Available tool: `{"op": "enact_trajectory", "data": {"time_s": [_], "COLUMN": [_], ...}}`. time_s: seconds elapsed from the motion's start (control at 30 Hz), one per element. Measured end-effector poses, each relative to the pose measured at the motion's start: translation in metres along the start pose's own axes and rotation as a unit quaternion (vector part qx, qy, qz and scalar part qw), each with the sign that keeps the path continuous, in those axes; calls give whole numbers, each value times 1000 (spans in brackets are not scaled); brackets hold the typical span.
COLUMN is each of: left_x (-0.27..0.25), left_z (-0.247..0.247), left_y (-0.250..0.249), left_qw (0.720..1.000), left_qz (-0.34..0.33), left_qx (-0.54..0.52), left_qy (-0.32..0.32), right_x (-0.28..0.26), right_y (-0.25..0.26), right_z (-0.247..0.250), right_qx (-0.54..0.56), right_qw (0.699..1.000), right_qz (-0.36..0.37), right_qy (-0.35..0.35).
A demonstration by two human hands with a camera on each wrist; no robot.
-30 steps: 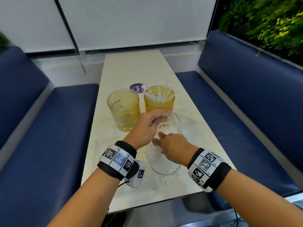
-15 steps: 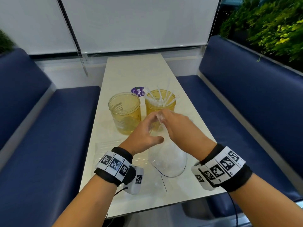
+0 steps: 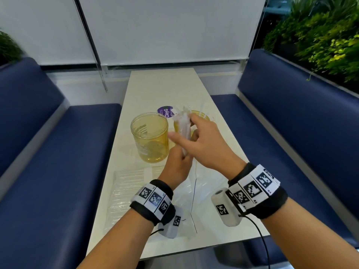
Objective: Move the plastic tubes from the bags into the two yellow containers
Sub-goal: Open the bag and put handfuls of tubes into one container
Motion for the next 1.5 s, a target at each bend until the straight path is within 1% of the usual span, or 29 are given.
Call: {"op": "enact_trajectory", "data": {"time_s": [0.07, 0.17, 0.23, 0.27, 0.33, 0.37, 0.5, 0.6, 0.7, 0.77, 0.87, 0.93, 1.0, 1.07, 1.13, 1.2, 1.23, 1.3, 1.37, 1.43, 1.5], "left_x": [-1, -4, -5, -6, -7, -8, -11, -14, -17, -21, -24, -23, -22, -21, -20, -20, -19, -17, -13, -9, -3], "left_z": [1, 4, 8, 9, 9, 9, 14, 23, 31, 36, 42, 46, 50, 53, 56, 57, 56, 56, 56, 56, 55], "left_y": [-2, 1, 5, 8, 11, 10, 23, 33, 37, 37, 36, 34, 32, 30, 29, 26, 24, 15, 6, 4, 4], "left_qw": [999, 999, 999, 1000, 1000, 999, 996, 992, 991, 992, 992, 986, 973, 959, 952, 943, 935, 909, 888, 885, 903], "left_qz": [-4, 18, 6, 5, 20, 29, 78, 115, 114, 108, 93, 75, 49, 26, 17, 4, -9, -45, -69, -68, -47], "left_qx": [-53, -37, -23, -5, -4, -12, 23, 43, 63, 51, 67, 130, 210, 266, 291, 317, 337, 396, 437, 438, 393], "left_qy": [12, 24, 23, 22, 24, 28, 41, 27, 36, 44, 61, 71, 85, 90, 93, 100, 107, 121, 128, 143, 166], "right_x": [0, 2, 7, 11, 22, 28, 61, 89, 115, 131, 148, 150, 147, 142, 139, 138, 137, 135, 133, 129, 124], "right_y": [-6, -5, -2, -2, 3, 7, 27, 39, 29, 6, -39, -66, -88, -105, -117, -124, -127, -128, -128, -119, -105], "right_z": [-6, -13, -14, -13, -10, -8, 19, 50, 72, 74, 58, 42, 26, 14, 6, 0, -3, -3, 0, 9, 21], "right_qx": [-93, -196, -247, -254, -248, -238, -145, -92, -82, -109, -164, -195, -220, -223, -215, -250, -275, -290, -250, -203, -170], "right_qw": [996, 980, 968, 966, 967, 969, 985, 983, 972, 969, 968, 970, 969, 965, 958, 943, 934, 924, 936, 953, 967], "right_qz": [0, 34, 46, 46, 51, 58, 79, 90, 105, 86, 31, -19, -71, -125, -182, -219, -227, -239, -241, -223, -187], "right_qy": [-12, -3, 11, 18, 21, 12, -53, -127, -191, -206, -187, -141, -89, -62, -54, -7, 28, 64, 59, 33, 11]}}
Point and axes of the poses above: each hand's wrist, its own x-axis towards the middle knuckle, its own z-axis out of the back of the hand, y = z × x, the point moved 1 cm from there along x, towards the middle knuckle, and after that the axes turned 4 degrees about x, right-handed, at the moved point
